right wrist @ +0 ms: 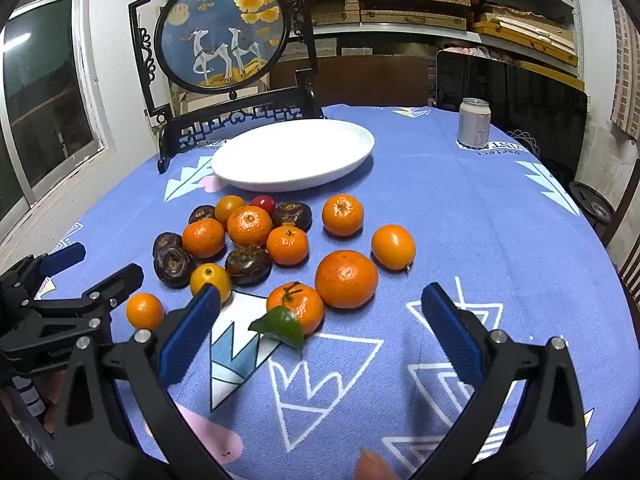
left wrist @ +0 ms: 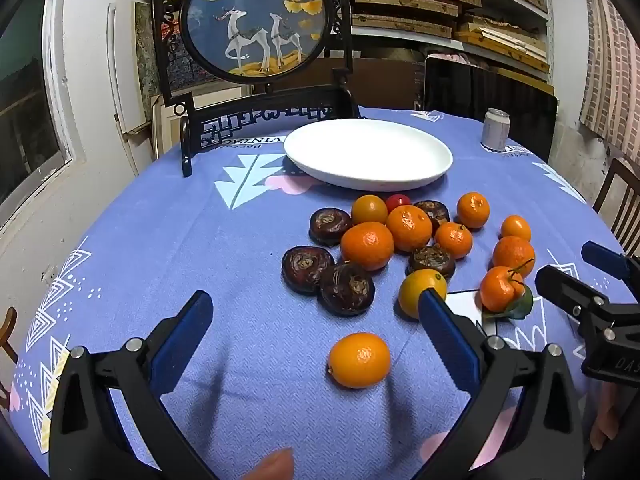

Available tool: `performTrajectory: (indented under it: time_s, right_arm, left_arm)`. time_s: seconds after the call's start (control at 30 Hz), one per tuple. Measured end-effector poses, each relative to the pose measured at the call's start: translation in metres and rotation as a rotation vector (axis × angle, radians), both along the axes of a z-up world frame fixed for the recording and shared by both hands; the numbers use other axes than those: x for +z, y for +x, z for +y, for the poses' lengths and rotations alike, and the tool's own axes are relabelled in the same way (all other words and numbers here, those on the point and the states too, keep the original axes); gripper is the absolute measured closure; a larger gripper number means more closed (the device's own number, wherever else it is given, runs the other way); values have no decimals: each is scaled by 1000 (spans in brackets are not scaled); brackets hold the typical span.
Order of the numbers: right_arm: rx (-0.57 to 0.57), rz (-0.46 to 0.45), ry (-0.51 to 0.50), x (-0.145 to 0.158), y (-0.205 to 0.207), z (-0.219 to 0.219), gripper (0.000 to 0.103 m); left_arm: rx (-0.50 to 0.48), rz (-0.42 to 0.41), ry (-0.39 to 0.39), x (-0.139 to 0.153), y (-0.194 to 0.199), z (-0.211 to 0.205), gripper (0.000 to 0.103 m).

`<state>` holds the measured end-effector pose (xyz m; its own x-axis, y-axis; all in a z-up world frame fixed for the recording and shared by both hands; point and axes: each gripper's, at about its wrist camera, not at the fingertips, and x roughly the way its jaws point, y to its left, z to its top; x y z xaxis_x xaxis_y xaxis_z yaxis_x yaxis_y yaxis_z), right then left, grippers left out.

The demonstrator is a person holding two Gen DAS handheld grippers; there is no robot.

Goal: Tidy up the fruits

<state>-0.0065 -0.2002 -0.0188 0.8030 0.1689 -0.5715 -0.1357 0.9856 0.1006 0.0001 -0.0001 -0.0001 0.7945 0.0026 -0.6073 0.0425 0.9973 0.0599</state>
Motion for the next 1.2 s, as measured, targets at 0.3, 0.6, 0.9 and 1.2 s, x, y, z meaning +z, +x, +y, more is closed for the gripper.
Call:
performTrajectory:
  time_s: [0.3, 0.6, 0.9, 1.2]
  right_arm:
    - [1, -7, -1, 1, 0, 0, 2]
    - [0, -1, 6, 1, 0, 0, 2]
    - [0, -1, 7, 0, 0, 0, 2]
    - [0, 0, 8, 0, 0, 0, 2]
  left_arm:
    - [-1, 8, -10, 0, 0, 0, 1]
    - [-1, 8, -10, 0, 0, 0, 1]
    - [-2, 10, -10, 0, 0, 0, 1]
    - [-2, 13, -10, 0, 0, 0, 1]
